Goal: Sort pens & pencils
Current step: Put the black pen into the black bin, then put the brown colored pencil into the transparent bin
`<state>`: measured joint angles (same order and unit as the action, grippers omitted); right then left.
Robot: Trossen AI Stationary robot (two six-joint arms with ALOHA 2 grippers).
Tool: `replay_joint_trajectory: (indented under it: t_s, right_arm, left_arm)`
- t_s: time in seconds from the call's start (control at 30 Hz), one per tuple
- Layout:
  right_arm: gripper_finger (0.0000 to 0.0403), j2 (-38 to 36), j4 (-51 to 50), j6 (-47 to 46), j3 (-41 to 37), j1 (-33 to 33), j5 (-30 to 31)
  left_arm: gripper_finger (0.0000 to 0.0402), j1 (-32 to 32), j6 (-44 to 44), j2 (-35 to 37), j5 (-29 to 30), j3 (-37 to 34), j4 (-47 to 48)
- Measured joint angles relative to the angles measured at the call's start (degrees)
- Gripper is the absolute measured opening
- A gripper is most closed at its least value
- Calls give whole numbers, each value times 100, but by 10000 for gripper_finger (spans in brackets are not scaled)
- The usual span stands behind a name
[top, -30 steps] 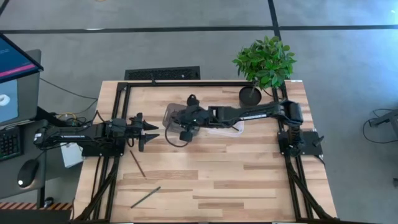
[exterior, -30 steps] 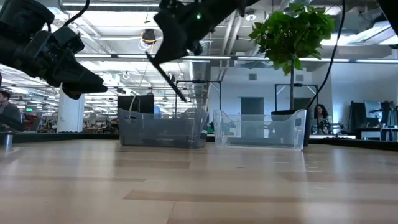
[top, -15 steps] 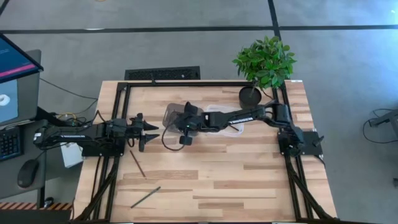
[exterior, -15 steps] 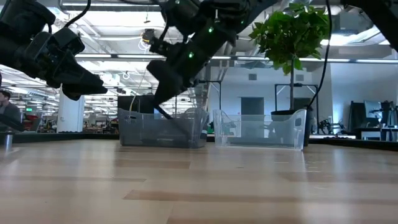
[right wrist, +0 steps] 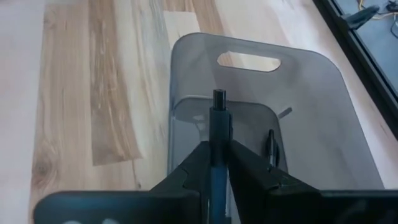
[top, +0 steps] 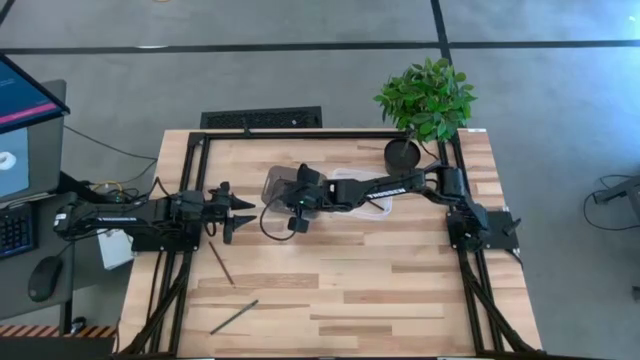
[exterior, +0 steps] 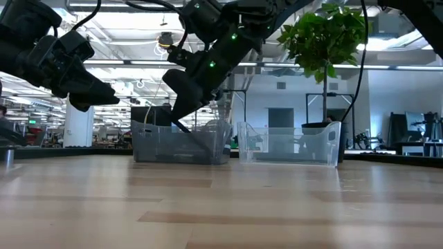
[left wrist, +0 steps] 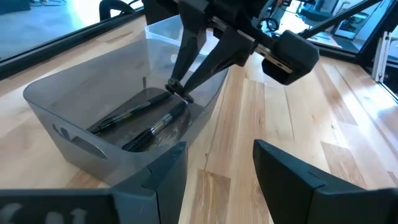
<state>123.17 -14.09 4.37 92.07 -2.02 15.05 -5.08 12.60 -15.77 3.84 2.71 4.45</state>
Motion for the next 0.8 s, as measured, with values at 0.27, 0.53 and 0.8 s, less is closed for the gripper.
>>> replay_joint_trajectory:
  t_s: [0.27,0.53,0.8]
  right_arm:
    - [134,-2,-2,-134,0,0,2]
    - [167,-235,-286,-102,198,109,12]
    - [174,-1148,-1593,-646,584,609,-3]
  left_arm:
    - [174,0,2,0,0,-1,0]
    - [174,0,33,0,0,0,0]
    - [174,0,272,5,-11,-4,-52]
